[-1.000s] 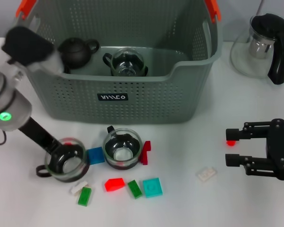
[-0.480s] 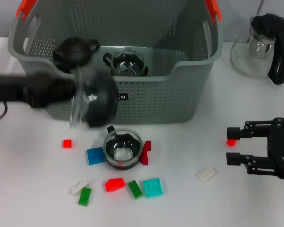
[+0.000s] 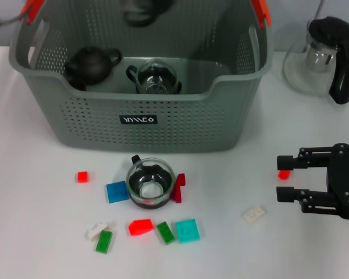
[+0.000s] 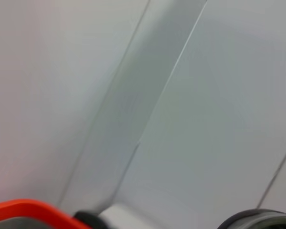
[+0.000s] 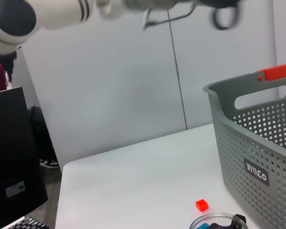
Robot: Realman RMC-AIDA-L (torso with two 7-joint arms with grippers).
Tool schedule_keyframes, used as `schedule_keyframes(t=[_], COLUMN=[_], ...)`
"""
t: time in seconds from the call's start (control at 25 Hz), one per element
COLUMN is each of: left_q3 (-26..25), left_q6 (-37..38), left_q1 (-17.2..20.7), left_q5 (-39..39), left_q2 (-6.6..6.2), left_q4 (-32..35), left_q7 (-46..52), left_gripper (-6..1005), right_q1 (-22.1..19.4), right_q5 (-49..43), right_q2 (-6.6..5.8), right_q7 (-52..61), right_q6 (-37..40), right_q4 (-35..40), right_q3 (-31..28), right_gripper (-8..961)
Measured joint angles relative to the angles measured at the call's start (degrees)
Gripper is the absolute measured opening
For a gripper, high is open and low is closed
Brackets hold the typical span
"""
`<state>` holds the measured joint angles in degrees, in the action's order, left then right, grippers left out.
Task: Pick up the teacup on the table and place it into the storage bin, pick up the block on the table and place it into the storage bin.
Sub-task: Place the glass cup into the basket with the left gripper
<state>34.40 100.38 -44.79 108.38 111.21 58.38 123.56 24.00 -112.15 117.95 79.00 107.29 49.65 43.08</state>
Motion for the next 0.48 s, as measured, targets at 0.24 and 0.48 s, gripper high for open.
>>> schedule_keyframes(t=[0.24, 0.48], left_q3=[14.6, 23.3], left_q6=[-12.9, -21.5], left_q1=[-6.5, -10.6], left_q5=[14.3, 27.4], left_q2=[-0.23, 2.21], left_q4=[5.0, 5.3], left_q7=[3.1, 4.4], left_gripper=[50, 51], right_q1=[0.3, 0.8], right_q5=[-1.4, -1.5], right_q2=[0.09, 0.04], right_q7=[0.0, -0.1], right_q6=[-0.4, -1.5], right_q4=[-0.6, -1.9], right_q3=[-0.1, -0.1], right_gripper=[592, 592])
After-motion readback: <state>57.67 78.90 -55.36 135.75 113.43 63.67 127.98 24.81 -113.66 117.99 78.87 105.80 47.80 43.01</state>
